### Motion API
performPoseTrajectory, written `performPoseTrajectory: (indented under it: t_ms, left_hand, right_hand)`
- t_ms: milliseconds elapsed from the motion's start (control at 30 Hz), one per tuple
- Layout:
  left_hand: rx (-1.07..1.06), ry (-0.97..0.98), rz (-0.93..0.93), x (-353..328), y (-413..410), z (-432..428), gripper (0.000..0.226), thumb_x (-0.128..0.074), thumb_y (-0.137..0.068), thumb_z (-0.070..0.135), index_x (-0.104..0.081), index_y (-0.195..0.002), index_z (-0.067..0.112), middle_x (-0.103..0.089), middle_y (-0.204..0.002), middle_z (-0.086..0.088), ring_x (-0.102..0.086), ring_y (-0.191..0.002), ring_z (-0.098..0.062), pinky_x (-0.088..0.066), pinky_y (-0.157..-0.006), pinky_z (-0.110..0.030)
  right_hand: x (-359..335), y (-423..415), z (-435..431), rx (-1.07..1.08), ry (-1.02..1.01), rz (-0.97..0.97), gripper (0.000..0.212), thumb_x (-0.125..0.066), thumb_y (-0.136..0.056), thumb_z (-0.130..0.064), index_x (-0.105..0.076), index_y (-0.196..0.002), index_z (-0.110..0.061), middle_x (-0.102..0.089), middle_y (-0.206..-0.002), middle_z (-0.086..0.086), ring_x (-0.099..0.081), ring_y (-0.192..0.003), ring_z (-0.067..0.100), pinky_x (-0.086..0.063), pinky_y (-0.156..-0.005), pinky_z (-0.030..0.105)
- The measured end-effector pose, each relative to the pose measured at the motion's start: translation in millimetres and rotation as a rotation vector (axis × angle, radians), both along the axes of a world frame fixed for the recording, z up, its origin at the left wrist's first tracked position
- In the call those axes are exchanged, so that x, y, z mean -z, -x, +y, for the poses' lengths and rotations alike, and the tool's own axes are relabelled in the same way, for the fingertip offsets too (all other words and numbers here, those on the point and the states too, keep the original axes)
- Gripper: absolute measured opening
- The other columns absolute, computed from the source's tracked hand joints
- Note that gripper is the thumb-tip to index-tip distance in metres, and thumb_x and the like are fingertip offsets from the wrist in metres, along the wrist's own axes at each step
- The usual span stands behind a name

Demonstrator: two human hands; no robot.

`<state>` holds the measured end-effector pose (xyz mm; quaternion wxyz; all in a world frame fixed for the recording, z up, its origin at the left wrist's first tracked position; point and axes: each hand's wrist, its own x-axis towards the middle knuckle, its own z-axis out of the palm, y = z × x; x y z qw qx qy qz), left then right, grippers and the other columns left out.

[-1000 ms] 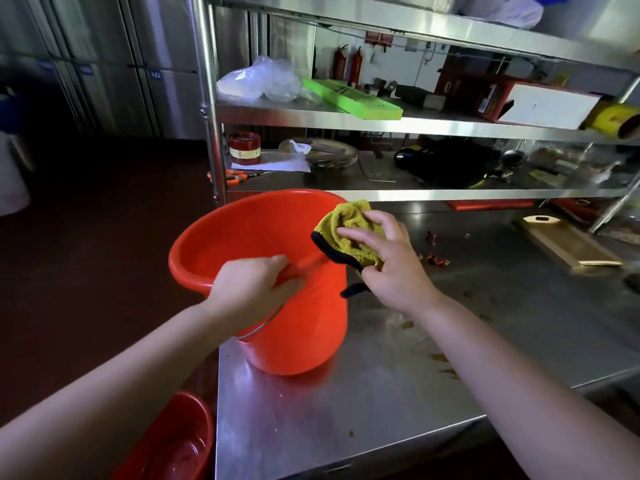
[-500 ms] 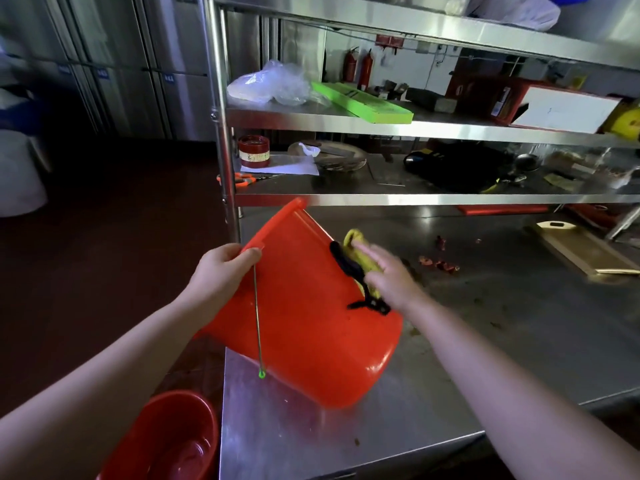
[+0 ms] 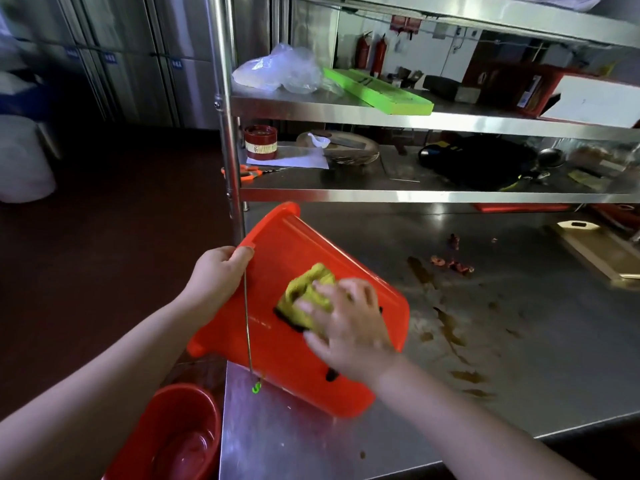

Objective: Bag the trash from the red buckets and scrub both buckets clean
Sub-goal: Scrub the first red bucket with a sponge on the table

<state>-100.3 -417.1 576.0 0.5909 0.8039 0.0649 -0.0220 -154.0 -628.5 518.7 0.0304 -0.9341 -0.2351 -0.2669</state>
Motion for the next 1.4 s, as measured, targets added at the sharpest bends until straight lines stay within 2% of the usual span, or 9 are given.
performPoseTrajectory:
  t_ms: [100,200,300,467,567,767,933,1200,1400]
  left_hand:
    - [0.008,0.001,-0.01,2,1,-5,0.025,-0.044,-0.095,0.038,-0.061,-0.094,0.02,-0.07,-0.083,-0.005,-0.069,-0.074,-0.022,-0.056,-0.07,-0.034]
    - [0.013,0.033,0.0,4,0,-6,0.019,-0.044,-0.096,0.037,-0.058,-0.092,0.026,-0.069,-0.081,0.001,-0.067,-0.071,-0.015,-0.049,-0.056,-0.024]
    - [0.047,0.054,0.029,3,-3,-3,0.018,-0.043,-0.097,0.036,-0.057,-0.097,0.025,-0.067,-0.084,0.003,-0.066,-0.071,-0.01,-0.046,-0.052,-0.018]
    - [0.003,-0.024,-0.007,5,-7,-6,0.029,-0.048,-0.093,0.038,-0.067,-0.086,0.017,-0.071,-0.086,-0.009,-0.067,-0.081,-0.023,-0.055,-0.077,-0.041]
    - [-0.009,-0.066,-0.056,11,-1,-5,0.034,-0.049,-0.09,0.039,-0.067,-0.081,0.012,-0.07,-0.08,-0.015,-0.066,-0.078,-0.031,-0.054,-0.073,-0.046]
    - [-0.007,-0.006,-0.052,15,-3,-6,0.025,-0.045,-0.094,0.034,-0.065,-0.087,0.021,-0.071,-0.077,-0.01,-0.069,-0.069,-0.026,-0.057,-0.07,-0.048]
    - [0.017,-0.007,-0.043,25,8,-2,0.019,-0.044,-0.094,0.041,-0.061,-0.091,0.033,-0.072,-0.082,0.001,-0.07,-0.074,-0.017,-0.056,-0.077,-0.047]
    - [0.007,0.032,-0.025,27,7,-2,0.033,-0.045,-0.078,0.055,-0.065,-0.087,0.032,-0.072,-0.082,-0.002,-0.07,-0.076,-0.021,-0.056,-0.076,-0.05]
    - [-0.026,0.067,-0.071,38,23,2,0.024,-0.05,-0.093,0.043,-0.066,-0.092,0.026,-0.072,-0.085,-0.005,-0.07,-0.077,-0.022,-0.055,-0.078,-0.051]
  right_hand:
    - [-32,-49,-14,0.331,-0.083,0.242,0.044,-0.042,-0.088,-0.053,-0.047,-0.131,-0.042,-0.046,-0.136,-0.001,-0.033,-0.128,0.032,-0.034,-0.101,0.05]
    - [-40,-78,-21,0.394,-0.188,0.51,0.049,-0.032,-0.096,-0.052,-0.031,-0.143,-0.042,-0.027,-0.154,-0.005,-0.015,-0.142,0.024,-0.023,-0.109,0.046]
    - [-33,-58,-3,0.31,-0.076,0.305,0.049,-0.035,-0.095,-0.05,-0.032,-0.143,-0.043,-0.03,-0.153,-0.004,-0.02,-0.142,0.026,-0.03,-0.104,0.049]
    - [0,-5,48,-0.106,0.09,0.052,0.03,-0.053,-0.085,-0.031,-0.063,-0.113,-0.034,-0.045,-0.144,-0.002,-0.03,-0.138,0.037,-0.033,-0.099,0.051]
    - [-7,-29,40,-0.226,0.102,0.038,0.024,-0.056,-0.082,-0.031,-0.066,-0.104,-0.029,-0.051,-0.139,-0.001,-0.034,-0.136,0.036,-0.035,-0.096,0.049]
    - [-33,-85,21,-0.132,-0.043,0.181,0.036,-0.046,-0.083,-0.041,-0.063,-0.114,-0.034,-0.048,-0.141,-0.005,-0.041,-0.131,0.028,-0.038,-0.096,0.044]
    - [-43,-122,-8,0.211,-0.402,0.456,0.04,-0.043,-0.095,-0.039,-0.048,-0.135,-0.038,-0.036,-0.15,-0.004,-0.036,-0.133,0.027,-0.032,-0.108,0.044]
    - [-31,-52,39,0.048,-0.001,0.123,0.045,-0.044,-0.089,-0.043,-0.047,-0.133,-0.038,-0.039,-0.147,-0.001,-0.038,-0.131,0.033,-0.039,-0.094,0.048]
    - [-33,-111,-30,0.305,-0.484,0.542,0.043,-0.045,-0.093,-0.042,-0.046,-0.136,-0.039,-0.034,-0.15,-0.009,-0.037,-0.133,0.021,-0.035,-0.106,0.039]
